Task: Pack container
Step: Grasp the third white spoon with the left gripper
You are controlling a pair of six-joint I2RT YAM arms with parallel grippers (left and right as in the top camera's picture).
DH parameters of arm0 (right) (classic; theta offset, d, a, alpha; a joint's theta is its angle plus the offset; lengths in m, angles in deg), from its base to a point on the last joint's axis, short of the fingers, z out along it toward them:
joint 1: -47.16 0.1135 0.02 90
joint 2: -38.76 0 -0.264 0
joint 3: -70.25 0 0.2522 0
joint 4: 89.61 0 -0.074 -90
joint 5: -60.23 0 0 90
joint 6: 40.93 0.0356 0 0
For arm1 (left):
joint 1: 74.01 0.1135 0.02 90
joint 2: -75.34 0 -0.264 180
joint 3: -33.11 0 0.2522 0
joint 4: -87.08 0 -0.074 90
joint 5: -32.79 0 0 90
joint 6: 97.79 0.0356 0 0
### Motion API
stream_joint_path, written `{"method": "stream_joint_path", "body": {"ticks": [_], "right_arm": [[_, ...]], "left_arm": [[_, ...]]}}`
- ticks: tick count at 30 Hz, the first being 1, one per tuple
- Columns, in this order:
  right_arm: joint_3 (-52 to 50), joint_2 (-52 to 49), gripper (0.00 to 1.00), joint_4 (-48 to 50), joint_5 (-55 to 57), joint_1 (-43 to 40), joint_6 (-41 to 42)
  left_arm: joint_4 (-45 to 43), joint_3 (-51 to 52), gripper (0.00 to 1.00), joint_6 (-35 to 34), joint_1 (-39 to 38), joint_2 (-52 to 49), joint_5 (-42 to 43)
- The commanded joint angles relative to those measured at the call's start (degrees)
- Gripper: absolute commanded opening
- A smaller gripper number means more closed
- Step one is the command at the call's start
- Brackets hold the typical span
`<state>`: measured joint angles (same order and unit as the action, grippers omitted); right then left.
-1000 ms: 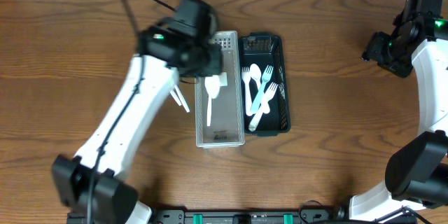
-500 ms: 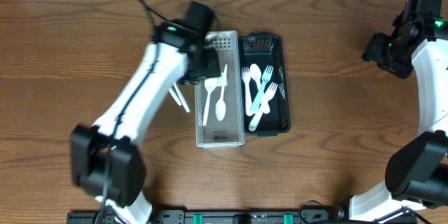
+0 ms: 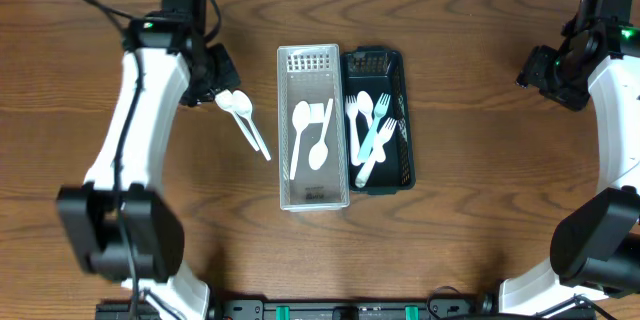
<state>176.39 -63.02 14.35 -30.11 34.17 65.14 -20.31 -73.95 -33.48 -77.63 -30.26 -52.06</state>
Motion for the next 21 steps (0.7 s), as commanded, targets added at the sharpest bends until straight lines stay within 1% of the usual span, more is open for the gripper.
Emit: {"method": "stream_joint_path", "body": {"ticks": [1,4,7,10,21], "right_arm": [[-0.3,0.2,0.68,0.1,0.5,0.3,-0.3],[-0.3,0.2,0.68,0.1,0.5,0.3,-0.3],[-0.3,0.2,0.68,0.1,0.5,0.3,-0.3],[-0.3,0.2,0.68,0.1,0.5,0.3,-0.3],[-0.3,0.2,0.68,0.1,0.6,0.3,-0.6]], "left_arm": [[-0.7,0.4,0.49,-2.2,-0.3,-5.0,-0.6],[-1.1,0.4,0.49,-4.0,-0.3,-8.9,-0.5],[-1.3,0.4,0.48,-4.0,-0.4,-12.2,0.4],[-1.4,0.4,0.45,-3.3,-1.2,-15.0,0.4],[-2.6,0.5,0.44,-2.9,-5.8,-18.1,-1.0]]}}
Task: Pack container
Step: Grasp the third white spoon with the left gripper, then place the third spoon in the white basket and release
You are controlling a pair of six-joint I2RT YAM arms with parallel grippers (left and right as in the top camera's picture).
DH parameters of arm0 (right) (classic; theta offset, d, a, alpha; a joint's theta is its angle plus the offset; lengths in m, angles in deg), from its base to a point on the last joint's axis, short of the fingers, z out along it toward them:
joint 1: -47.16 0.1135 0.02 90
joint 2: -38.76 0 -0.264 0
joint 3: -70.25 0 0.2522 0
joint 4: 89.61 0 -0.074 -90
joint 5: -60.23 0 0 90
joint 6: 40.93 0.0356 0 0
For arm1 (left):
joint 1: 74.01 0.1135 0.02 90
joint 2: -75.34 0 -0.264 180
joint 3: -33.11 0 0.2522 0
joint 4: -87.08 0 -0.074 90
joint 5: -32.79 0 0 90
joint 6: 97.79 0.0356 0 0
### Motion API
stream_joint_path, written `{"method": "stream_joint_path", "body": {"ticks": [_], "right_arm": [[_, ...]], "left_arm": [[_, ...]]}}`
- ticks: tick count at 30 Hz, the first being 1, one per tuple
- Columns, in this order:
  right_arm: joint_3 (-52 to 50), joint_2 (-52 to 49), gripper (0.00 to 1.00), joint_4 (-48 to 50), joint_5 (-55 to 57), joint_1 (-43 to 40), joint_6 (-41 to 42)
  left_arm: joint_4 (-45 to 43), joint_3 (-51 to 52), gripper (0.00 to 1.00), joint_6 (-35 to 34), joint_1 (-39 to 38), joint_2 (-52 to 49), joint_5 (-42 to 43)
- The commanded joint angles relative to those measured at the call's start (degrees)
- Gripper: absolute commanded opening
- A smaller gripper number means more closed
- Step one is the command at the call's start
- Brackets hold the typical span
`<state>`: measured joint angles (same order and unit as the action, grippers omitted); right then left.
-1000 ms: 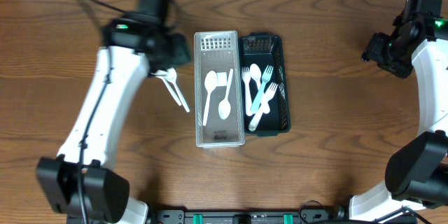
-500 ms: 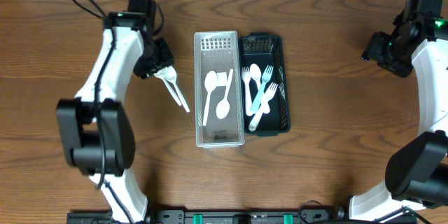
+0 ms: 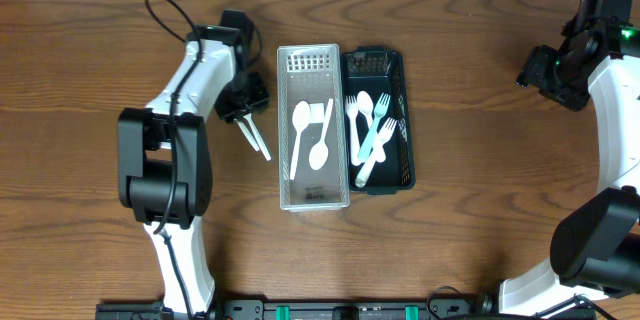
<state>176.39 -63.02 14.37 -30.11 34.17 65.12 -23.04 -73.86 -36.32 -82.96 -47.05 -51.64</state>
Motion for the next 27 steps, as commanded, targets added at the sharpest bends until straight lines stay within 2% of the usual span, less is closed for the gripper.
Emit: {"method": "stream_joint_path", "body": {"ticks": [1,13,16,21,27], "right_arm": [[-0.3,0.2,0.68,0.1,0.5,0.3,-0.7],[-0.3,0.2,0.68,0.0,0.5,0.3,-0.7],[-0.3,0.2,0.68,0.1,0.5,0.3,-0.7],[-0.3,0.2,0.68,-0.2,0.5,0.3,-0.7],[-0.3,0.2,0.67,-0.3,0.5,0.3,-0.7]], "left_arm": [[0.1,0.4,0.44,-0.1,-0.5,-1.7,-1.4],[-2.2,3.8,0.44,-0.1,-0.6,-3.3,-2.2],[-2.5,4.2,0.36,0.0,-0.6,-3.3,-2.2],[-1.9,4.2,0.06,0.7,-0.5,-3.2,-2.1],[1.5,1.6,0.06,7.0,-0.5,0.5,-2.0]]}}
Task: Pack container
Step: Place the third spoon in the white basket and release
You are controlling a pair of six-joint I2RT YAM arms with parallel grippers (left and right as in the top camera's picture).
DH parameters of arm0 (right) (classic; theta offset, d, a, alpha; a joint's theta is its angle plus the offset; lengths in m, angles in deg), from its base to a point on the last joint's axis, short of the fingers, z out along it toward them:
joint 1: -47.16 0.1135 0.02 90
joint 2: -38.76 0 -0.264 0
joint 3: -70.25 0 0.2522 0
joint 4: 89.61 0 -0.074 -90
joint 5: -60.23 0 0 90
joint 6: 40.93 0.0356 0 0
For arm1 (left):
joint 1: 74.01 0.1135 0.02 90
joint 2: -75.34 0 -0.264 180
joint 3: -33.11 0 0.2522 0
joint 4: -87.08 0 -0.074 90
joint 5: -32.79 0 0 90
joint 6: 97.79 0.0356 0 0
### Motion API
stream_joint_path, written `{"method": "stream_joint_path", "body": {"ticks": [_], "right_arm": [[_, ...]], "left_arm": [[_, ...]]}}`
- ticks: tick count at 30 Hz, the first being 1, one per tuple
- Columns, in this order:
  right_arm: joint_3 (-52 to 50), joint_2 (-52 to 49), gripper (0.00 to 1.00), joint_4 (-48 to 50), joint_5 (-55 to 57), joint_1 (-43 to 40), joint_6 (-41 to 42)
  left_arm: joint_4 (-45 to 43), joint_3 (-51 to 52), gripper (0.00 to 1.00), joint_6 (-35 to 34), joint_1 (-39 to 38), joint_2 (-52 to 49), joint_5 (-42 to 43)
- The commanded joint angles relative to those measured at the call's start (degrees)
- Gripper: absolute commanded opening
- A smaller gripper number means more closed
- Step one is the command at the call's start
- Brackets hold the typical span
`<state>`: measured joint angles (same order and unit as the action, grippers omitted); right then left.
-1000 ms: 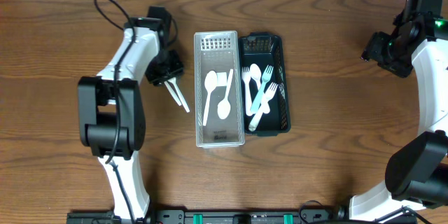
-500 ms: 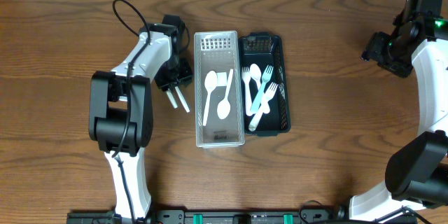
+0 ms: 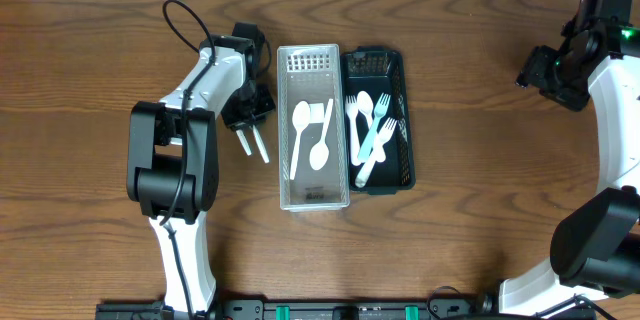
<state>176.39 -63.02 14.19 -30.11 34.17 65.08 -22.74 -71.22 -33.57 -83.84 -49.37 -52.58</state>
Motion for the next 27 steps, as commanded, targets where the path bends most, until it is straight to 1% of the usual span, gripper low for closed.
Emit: {"method": "stream_joint_path", "body": {"ticks": [1,4,7,9,12,15,17,19,22,24,27], "right_arm": [[-0.3,0.2,0.68,-0.2,0.5,0.3,-0.7],[-0.3,0.2,0.67,-0.2,0.5,0.3,-0.7],[-0.3,0.2,0.67,0.0,0.5,0.3,-0.7],[-0.3,0.2,0.67,0.1,0.5,0.3,-0.7],[-0.3,0.2,0.67,0.1,0.5,0.3,-0.7],[-0.3,0.2,0.67,0.1,0.5,0.3,-0.7],[-0.3,0.2,0.67,0.1,0.5,0.3,-0.6],[-0.3,0.2,0.67,0.1,0.5,0.3,-0.6],[-0.3,0.2,0.68,0.1,0.5,0.3,-0.6],[-0.3,0.2,0.68,0.1,0.5,0.3,-0.6],[-0.3,0.2,0.68,0.1,0.5,0.3,-0.6]], "left_arm": [[2.1,-2.3,0.06,4.9,0.5,4.4,-1.1],[4.0,-5.5,0.06,6.3,0.4,9.3,-0.7],[5.2,-8.4,0.06,10.5,-0.7,15.2,3.6],[5.2,-8.8,0.06,10.5,-2.2,19.0,5.5],[5.2,-8.8,0.06,10.5,-5.8,23.0,5.9],[5.2,-8.7,0.06,10.5,-10.1,23.6,5.4],[4.7,-7.5,0.06,10.5,-12.6,22.7,3.2],[4.1,-6.0,0.06,10.5,-14.5,21.1,1.4],[4.0,-4.7,0.07,10.5,-15.8,17.7,1.3],[3.9,-4.7,0.14,10.5,-15.9,15.8,1.4],[3.8,-5.1,0.36,10.5,-15.3,15.3,1.4]]}}
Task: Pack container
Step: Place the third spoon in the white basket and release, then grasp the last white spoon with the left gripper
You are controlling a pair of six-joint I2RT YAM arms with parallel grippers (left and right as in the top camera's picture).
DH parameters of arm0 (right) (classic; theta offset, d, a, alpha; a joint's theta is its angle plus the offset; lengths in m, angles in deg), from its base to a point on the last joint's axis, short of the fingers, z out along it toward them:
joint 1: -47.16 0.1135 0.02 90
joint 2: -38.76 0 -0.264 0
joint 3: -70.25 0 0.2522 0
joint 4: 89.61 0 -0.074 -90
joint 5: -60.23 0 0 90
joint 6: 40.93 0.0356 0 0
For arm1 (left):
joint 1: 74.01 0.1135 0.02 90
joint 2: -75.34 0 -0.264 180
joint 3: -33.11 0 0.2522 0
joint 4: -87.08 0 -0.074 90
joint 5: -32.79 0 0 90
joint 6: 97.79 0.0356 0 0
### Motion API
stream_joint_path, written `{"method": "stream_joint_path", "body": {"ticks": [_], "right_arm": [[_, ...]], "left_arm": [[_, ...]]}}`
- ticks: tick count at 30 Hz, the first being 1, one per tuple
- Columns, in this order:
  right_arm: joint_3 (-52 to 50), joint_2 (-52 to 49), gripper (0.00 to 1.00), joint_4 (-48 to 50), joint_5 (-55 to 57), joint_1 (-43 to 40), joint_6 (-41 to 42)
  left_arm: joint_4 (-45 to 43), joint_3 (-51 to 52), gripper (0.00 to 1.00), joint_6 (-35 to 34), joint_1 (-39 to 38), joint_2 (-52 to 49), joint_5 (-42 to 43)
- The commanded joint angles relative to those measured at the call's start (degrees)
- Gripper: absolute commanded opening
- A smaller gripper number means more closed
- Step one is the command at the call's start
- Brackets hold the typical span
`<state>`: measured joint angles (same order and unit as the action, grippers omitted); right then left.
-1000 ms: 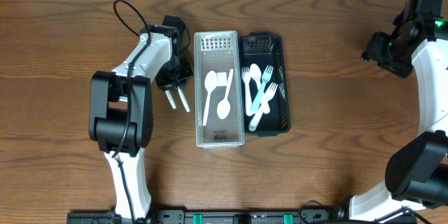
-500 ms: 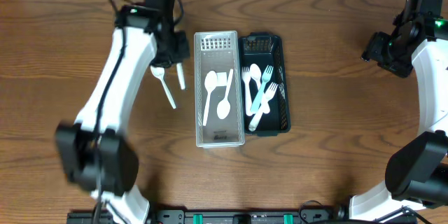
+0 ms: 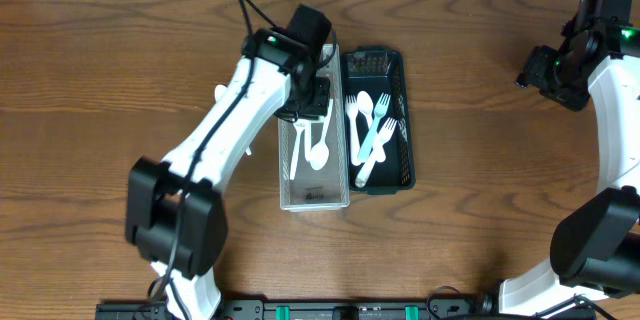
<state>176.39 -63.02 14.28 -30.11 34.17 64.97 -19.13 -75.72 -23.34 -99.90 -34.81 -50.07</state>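
The clear white container (image 3: 313, 198) stands at mid-table with white spoons (image 3: 318, 152) lying in it. Touching its right side, the dark green container (image 3: 406, 130) holds white forks and a light blue fork (image 3: 372, 140). My left gripper (image 3: 311, 110) hangs over the upper half of the clear container, apparently shut on a white spoon whose end pokes out below its fingers. One more white spoon (image 3: 222, 93) lies on the table to the left, mostly hidden under my left arm. My right gripper (image 3: 545, 68) stays at the far right, its jaws too dark to read.
The two containers sit side by side, long sides touching. My left arm (image 3: 235, 125) stretches diagonally across the wood from the lower left to the clear container. The right arm (image 3: 610, 90) runs along the right edge.
My left gripper was down on the two spoons lying left of the clear container. It is now over that container, and only part of one spoon still shows on the table.
The left gripper first stood just left of two white spoons on the table. Then it was over their bowls, then lower on them beside the clear container. Now it hangs over the clear container. The right arm never moved.
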Motion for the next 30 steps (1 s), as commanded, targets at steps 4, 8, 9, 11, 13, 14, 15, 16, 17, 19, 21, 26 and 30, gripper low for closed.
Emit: {"method": "stream_joint_path", "body": {"ticks": [4,8,9,11,13,14,15,16,17,19,21,26,30], "right_arm": [[-0.3,0.2,0.69,0.2,0.5,0.3,-0.5],[-0.3,0.2,0.7,0.2,0.5,0.3,-0.5],[-0.3,0.2,0.7,0.2,0.5,0.3,-0.5],[-0.3,0.2,0.71,0.1,0.5,0.3,-0.5],[-0.3,0.2,0.71,0.1,0.5,0.3,-0.5],[-0.3,0.2,0.71,0.1,0.5,0.3,-0.5],[-0.3,0.2,0.72,0.1,0.5,0.3,-0.5],[-0.3,0.2,0.72,0.2,0.5,0.3,-0.5],[-0.3,0.2,0.72,0.2,0.5,0.3,-0.5],[-0.3,0.2,0.72,0.2,0.5,0.3,-0.5],[-0.3,0.2,0.72,0.2,0.5,0.3,-0.5],[-0.3,0.2,0.72,0.2,0.5,0.3,-0.5],[-0.3,0.2,0.72,0.1,0.5,0.3,-0.5]], "left_arm": [[2.3,-3.3,0.5,0.3,3.1,2.6,-1.2],[3.9,-3.8,0.52,0.3,8.3,5.7,-1.6],[4.2,-3.8,0.53,0.3,9.8,5.9,-2.2],[4.4,-3.7,0.54,0.3,13.4,6.0,-3.9],[3.3,-2.6,0.54,0.2,17.2,5.2,-4.2],[2.7,-2.2,0.54,0.0,18.7,4.6,-4.2],[2.1,-1.8,0.54,-0.4,20.1,3.7,-4.2],[1.6,-1.5,0.54,-1.1,21.4,2.6,-4.2],[1.1,-1.3,0.54,-1.5,22.4,1.5,-4.2],[0.1,-1.2,0.54,-2.3,23.9,-1.3,-4.1],[-0.7,-1.2,0.54,-2.3,24.6,-3.6,-4.2],[-2.4,-1.2,0.53,-2.6,24.6,-9.1,-4.2],[-2.3,-0.9,0.5,-3.0,24.6,-12.3,-4.2]]}}
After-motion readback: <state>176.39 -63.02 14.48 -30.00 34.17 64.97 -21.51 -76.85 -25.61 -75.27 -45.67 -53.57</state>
